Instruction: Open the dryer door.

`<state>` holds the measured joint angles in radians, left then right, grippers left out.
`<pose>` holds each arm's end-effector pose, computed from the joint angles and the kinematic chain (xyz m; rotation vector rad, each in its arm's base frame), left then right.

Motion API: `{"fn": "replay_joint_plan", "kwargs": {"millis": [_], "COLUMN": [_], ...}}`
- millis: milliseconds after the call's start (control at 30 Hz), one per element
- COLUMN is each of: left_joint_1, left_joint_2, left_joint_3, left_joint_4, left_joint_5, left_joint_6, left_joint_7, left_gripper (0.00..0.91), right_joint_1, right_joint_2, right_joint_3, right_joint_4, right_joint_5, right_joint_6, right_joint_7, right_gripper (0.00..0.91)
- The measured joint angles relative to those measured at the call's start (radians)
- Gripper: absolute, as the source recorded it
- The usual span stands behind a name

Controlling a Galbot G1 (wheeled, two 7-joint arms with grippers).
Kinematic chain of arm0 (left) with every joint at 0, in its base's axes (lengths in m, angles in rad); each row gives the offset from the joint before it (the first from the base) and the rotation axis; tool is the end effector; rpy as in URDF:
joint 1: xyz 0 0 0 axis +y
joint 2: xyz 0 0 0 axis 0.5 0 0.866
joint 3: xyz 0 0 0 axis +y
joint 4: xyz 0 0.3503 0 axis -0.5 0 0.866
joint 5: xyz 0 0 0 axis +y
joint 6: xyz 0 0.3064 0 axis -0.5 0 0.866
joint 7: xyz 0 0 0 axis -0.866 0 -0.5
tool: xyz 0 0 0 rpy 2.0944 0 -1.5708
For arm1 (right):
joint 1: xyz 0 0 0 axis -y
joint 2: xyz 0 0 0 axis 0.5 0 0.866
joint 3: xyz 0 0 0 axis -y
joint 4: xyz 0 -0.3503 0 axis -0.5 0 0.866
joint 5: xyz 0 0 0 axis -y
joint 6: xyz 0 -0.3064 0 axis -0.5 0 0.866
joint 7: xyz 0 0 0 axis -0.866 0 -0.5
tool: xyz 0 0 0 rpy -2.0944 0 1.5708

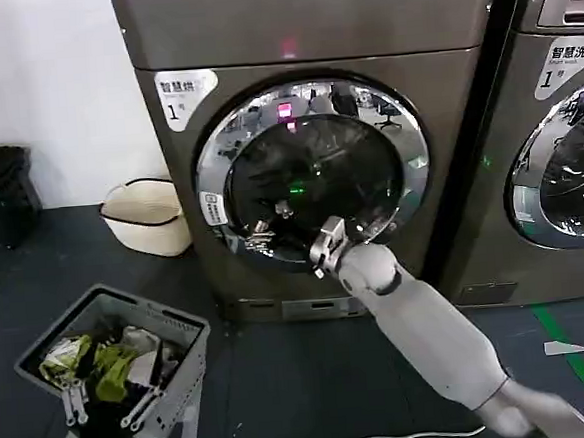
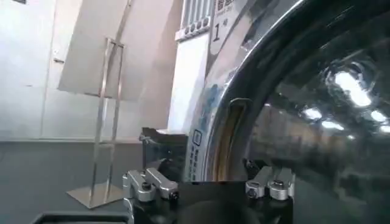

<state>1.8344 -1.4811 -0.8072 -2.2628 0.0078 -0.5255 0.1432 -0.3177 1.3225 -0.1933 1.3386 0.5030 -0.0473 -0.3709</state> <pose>0.0548 0.0796 -0.2651 0.0882 2.6879 0.4506 0.4715 0.0865 -0.1902 -1.3793 2.6236 -0.1565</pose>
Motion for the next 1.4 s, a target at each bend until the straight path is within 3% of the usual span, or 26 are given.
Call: {"fn": "replay_joint_plan", "kwargs": {"millis": [1400], "left_joint_1": [-0.001], "left_joint_2": [0.0], "left_joint_3": [-0.004], "left_joint_4": [0.001], "left_joint_5": [-0.001], "left_joint_6": [-0.006], "left_joint_7": [0.0], "left_gripper": [0.907], "right_joint_1": [0.107], "right_joint_2": [0.145], "right_joint_3": [-0.029], "right_joint_4": [-0.215], "right_joint_5": [-0.044], "right_joint_6": [0.041], "right_joint_7": [-0.092], "right_gripper": [0.907]}}
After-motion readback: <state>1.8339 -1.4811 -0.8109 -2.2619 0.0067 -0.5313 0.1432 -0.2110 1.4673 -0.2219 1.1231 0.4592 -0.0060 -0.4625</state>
